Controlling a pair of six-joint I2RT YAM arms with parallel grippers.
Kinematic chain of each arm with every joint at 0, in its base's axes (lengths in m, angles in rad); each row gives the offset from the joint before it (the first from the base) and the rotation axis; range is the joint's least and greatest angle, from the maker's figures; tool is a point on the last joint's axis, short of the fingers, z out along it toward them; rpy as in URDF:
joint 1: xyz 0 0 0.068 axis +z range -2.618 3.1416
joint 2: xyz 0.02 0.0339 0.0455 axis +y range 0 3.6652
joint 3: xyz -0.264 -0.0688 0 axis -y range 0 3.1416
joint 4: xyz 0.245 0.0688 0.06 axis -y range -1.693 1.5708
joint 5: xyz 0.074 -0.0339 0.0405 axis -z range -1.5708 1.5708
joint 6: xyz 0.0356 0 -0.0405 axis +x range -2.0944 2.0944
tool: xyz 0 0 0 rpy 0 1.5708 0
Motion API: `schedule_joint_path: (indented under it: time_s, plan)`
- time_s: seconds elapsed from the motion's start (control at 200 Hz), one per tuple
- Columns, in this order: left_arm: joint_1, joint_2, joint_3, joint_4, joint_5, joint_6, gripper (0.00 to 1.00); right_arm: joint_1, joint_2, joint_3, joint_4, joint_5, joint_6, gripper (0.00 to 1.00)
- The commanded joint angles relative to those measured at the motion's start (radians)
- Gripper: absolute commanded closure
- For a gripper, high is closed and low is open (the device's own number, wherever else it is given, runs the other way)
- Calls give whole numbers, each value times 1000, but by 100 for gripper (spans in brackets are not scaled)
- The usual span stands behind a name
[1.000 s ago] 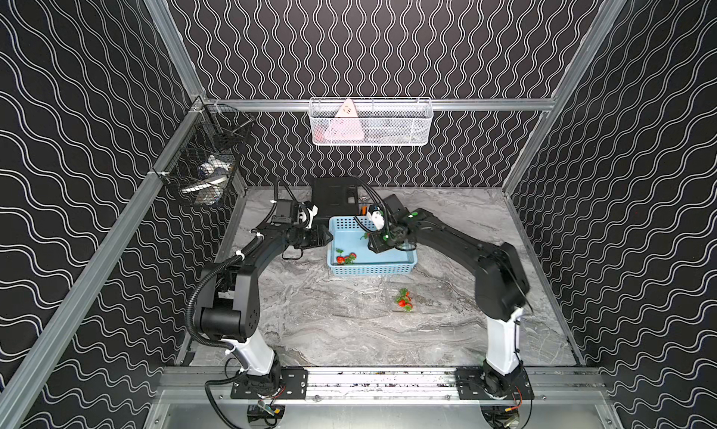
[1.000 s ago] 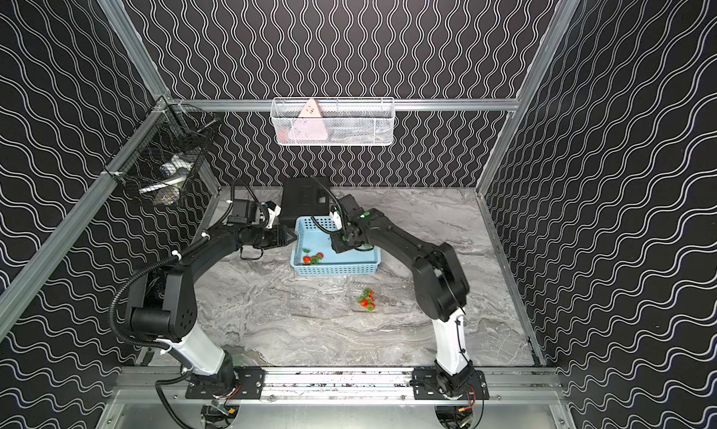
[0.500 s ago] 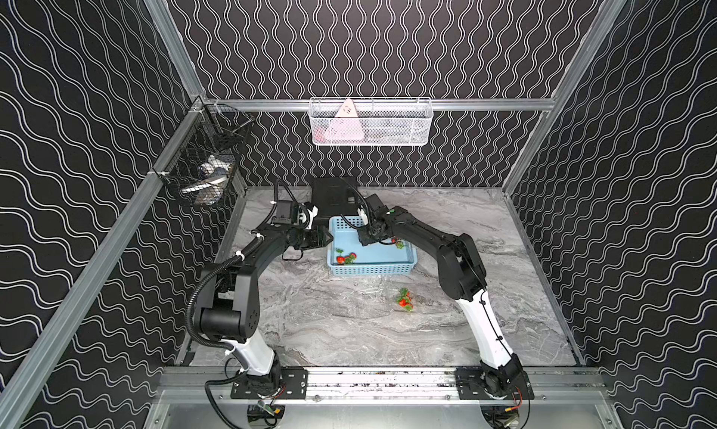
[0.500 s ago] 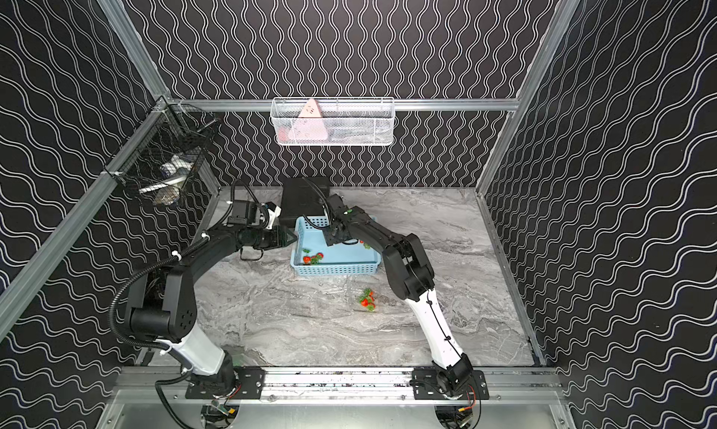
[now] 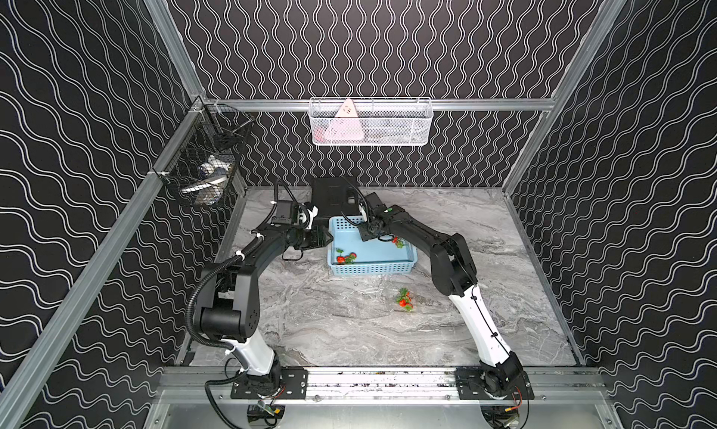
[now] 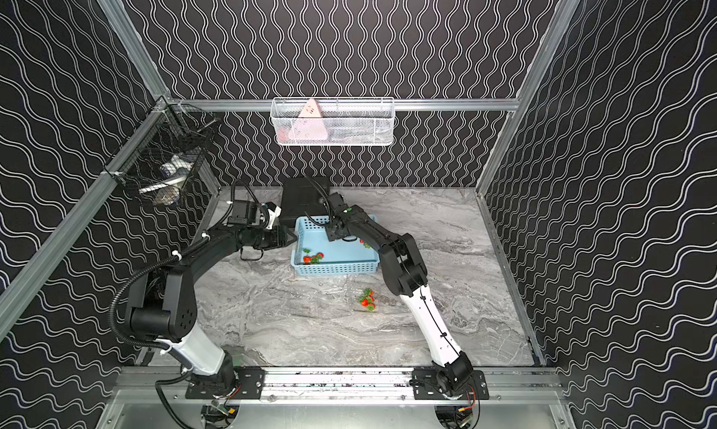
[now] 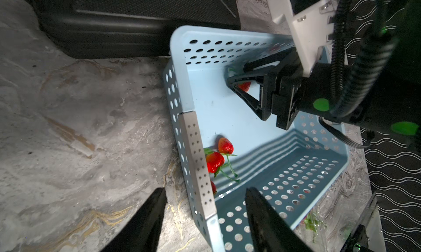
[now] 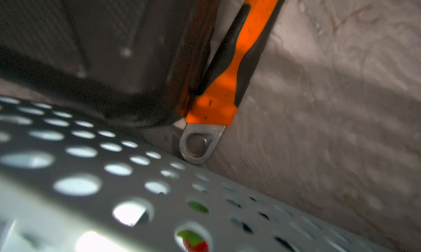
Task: Pack strawberries into containers
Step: Pick up the strawberry from the basket.
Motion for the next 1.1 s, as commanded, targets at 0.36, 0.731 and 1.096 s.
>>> schedule_joint_path:
  time_s: [0.36,0.731,1.096]
  plan:
    - [1,6,10,7,16,3,39,-9,-73,-95,5,-28,-8,55]
    - [1,3,10,4,10,6,39,-8,-47,-89,16,-39,-24,71]
    - [1,3,12,1,8,8,39,-8,-202,-167,31,-27,-37,82]
